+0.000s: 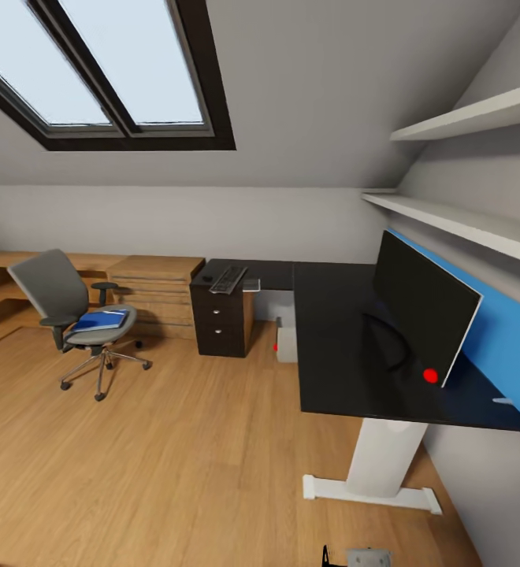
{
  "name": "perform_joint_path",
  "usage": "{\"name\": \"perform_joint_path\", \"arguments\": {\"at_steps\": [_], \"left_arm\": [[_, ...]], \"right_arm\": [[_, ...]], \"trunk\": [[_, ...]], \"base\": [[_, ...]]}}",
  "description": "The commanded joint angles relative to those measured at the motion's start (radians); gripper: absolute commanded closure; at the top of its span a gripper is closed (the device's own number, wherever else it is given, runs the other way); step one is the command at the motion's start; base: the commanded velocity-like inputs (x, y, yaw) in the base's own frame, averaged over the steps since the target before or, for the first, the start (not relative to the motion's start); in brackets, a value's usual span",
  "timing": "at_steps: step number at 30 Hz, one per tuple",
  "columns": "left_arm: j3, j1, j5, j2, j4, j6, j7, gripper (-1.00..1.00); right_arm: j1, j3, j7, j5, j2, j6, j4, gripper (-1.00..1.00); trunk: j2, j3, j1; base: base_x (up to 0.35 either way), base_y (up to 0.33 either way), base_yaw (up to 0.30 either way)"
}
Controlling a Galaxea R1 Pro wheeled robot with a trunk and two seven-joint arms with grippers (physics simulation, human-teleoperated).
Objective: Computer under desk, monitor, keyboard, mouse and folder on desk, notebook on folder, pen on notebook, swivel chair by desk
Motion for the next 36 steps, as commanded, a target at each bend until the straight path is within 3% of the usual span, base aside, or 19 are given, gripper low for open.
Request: {"name": "perform_joint_path", "arguments": {"at_steps": [1, 8, 26, 31, 33, 36], "left_arm": [[0.001, -0.001, 0.010, -0.001, 0.001, -0.005, -0.001, -1.00], [0.000, -0.001, 0.011, 0.000, 0.001, -0.004, 0.000, -1.00], [-0.002, -0.001, 0.009, 0.004, 0.001, -0.004, 0.004, -1.00], [-0.009, -0.001, 0.006, 0.001, 0.038, -0.005, 0.000, -1.00], [-0.089, -0.001, 0.008, 0.002, 0.060, -0.032, 0.001, -1.00], [-0.115, -0.001, 0.009, 0.001, 0.069, -0.058, 0.002, -1.00]], "right_arm": [[-0.001, 0.007, -0.010, 0.002, 0.000, 0.000, 0.001, -1.00], [-0.001, 0.007, -0.010, 0.002, 0.000, -0.001, 0.001, -1.00], [-0.001, 0.009, -0.010, 0.003, 0.002, -0.002, 0.001, -1.00], [-0.001, 0.009, -0.010, 0.003, 0.006, -0.002, 0.003, -1.00], [-0.001, 0.008, 0.026, 0.005, 0.005, -0.002, 0.003, -1.00], [-0.001, 0.007, 0.053, 0.005, 0.004, -0.002, 0.003, -1.00]], "trunk": [[-0.001, -0.001, 0.000], [-0.001, -0.001, 0.000], [-0.001, -0.001, 0.000], [-0.001, -0.001, 0.000], [-0.001, -0.001, 0.000], [-0.001, -0.001, 0.000]], "base": [[0.000, 0.298, 0.001], [0.000, 0.175, 0.000], [0.000, 0.006, 0.000], [0.000, 0.112, 0.000], [0.034, 0.268, 0.000], [0.072, 0.287, 0.000]]}}
